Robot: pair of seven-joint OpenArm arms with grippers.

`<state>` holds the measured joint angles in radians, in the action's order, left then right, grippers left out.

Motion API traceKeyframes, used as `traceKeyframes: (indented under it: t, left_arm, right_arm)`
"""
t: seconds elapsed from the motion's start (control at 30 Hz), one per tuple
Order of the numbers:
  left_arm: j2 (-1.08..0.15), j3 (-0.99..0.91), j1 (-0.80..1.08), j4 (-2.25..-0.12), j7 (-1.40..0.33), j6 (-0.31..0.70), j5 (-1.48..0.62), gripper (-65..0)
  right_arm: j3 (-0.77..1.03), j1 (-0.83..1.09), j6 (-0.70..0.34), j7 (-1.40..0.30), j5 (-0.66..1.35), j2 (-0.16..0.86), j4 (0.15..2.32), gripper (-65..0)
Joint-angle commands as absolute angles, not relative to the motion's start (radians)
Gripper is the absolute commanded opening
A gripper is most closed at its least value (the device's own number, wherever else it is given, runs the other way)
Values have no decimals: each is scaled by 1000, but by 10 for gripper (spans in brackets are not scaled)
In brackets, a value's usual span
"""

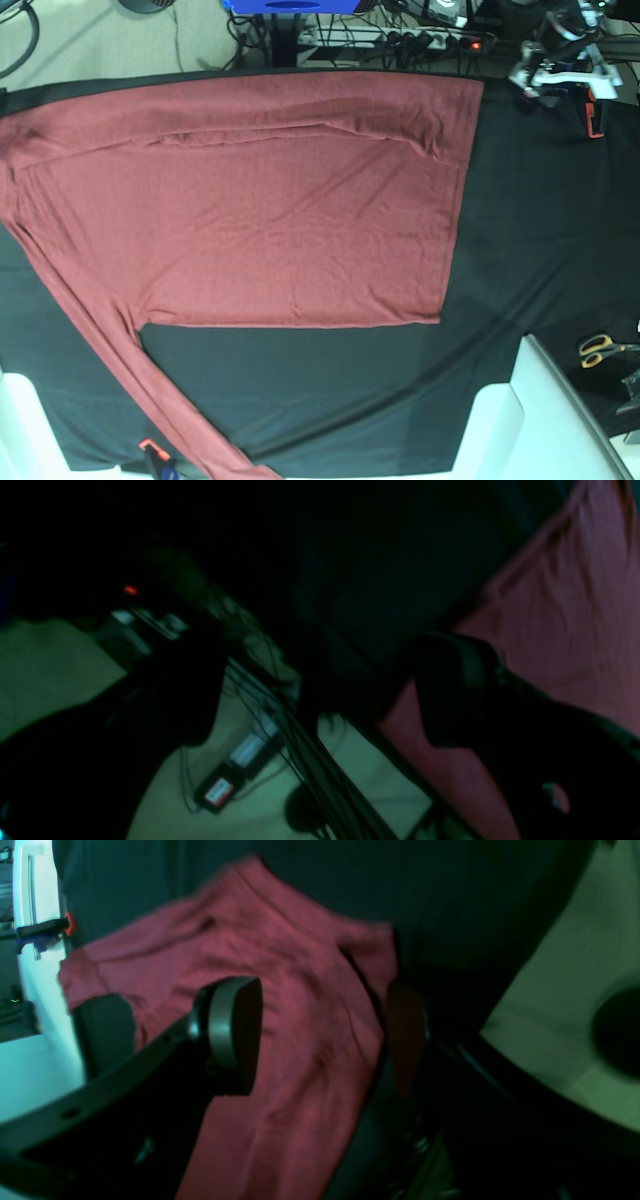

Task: Fold the T-shirt properly
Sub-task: 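Lower the right gripper onto the shirt edge by the sleeve and grasp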

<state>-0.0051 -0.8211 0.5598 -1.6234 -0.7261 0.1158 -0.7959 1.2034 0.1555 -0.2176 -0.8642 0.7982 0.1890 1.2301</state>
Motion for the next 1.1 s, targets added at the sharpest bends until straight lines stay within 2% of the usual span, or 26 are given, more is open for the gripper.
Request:
traceKeyframes:
  t: [0.0,0.07,0.17,0.3,0.4,0.5,0.67,0.77,1.07]
  left_arm:
    - [-15,-848,567,-1664,-711,124,-809,-76]
    - [-15,-889,568,-1695,-711,124,-809,-77]
    - [-15,-935,568,-1721,-714,151,-811,-79]
    - [-15,-940,587,-1742,-717,371,-811,-79]
    - [-15,-944,595,-1744,-759,484,-809,-79]
    - [-13,-944,602,-1744,-766,552,-808,-79]
    - [-15,-954,625,-1742,-763,559,-805,-79]
    - [-15,-1001,625,-1742,-766,561,-805,-79]
    - [-15,-1058,622,-1739,-766,561,-805,-79]
  right_arm:
    - [1205,131,-232,-845,794,232,1264,-278]
    - [1170,90,-240,-840,733,259,1273,-278]
    - [1041,31,-318,-839,659,329,1250,-278]
    - [831,-82,-432,-739,573,403,1132,-278]
    - [656,-197,-433,-570,467,437,952,-278]
    - [529,-305,-433,-387,375,453,725,-276]
    - [406,-458,-433,-61,249,463,348,-276]
    - [369,-504,-433,41,203,472,226,-276]
    - [280,-499,-432,70,202,473,199,-279]
